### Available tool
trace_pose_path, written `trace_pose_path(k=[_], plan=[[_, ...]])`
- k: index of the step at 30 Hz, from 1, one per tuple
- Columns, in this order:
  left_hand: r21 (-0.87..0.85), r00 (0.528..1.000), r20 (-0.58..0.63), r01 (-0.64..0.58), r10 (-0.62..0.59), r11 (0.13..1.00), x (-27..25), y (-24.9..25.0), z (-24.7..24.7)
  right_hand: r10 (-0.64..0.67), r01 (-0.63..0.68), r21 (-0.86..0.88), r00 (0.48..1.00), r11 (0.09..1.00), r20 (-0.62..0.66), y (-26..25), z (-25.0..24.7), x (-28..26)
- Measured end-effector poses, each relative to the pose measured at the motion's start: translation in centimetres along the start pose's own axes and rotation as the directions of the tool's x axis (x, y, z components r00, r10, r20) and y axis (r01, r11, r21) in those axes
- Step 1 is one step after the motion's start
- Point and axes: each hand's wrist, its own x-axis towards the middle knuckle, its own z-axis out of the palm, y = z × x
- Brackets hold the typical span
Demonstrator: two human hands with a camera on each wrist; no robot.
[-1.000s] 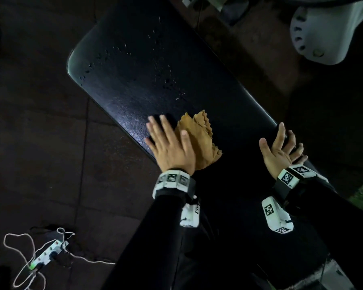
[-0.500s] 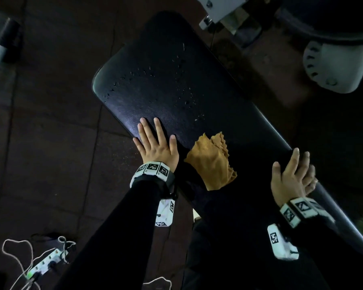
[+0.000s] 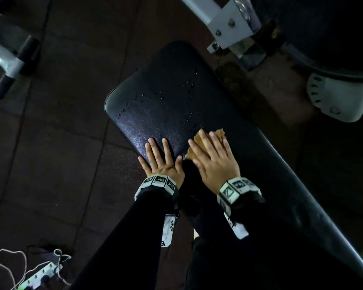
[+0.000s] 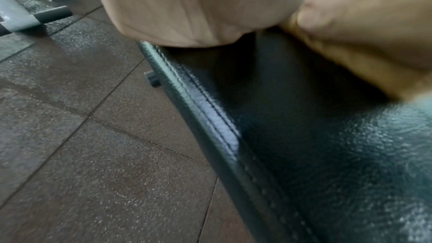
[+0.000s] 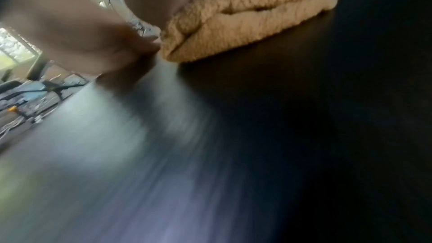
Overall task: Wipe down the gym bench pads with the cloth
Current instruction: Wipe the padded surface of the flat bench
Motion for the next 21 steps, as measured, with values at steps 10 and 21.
trace_pose_path(k=[10, 21], plan=[[-0.006, 0.990, 0.138, 0.024, -0.023, 1.000, 0.2, 0.2, -1.0, 0.299, -0.298, 0.026, 0.954, 0.954, -0.031, 8.6, -2.2, -1.9], [-0.010, 0.994, 0.103, 0.039, -0.037, 0.999, -0.4, 0.9, -1.8, 0.084, -0.084, 0.006, 0.994, 0.996, 0.067, 1.1, 0.1, -4.4]])
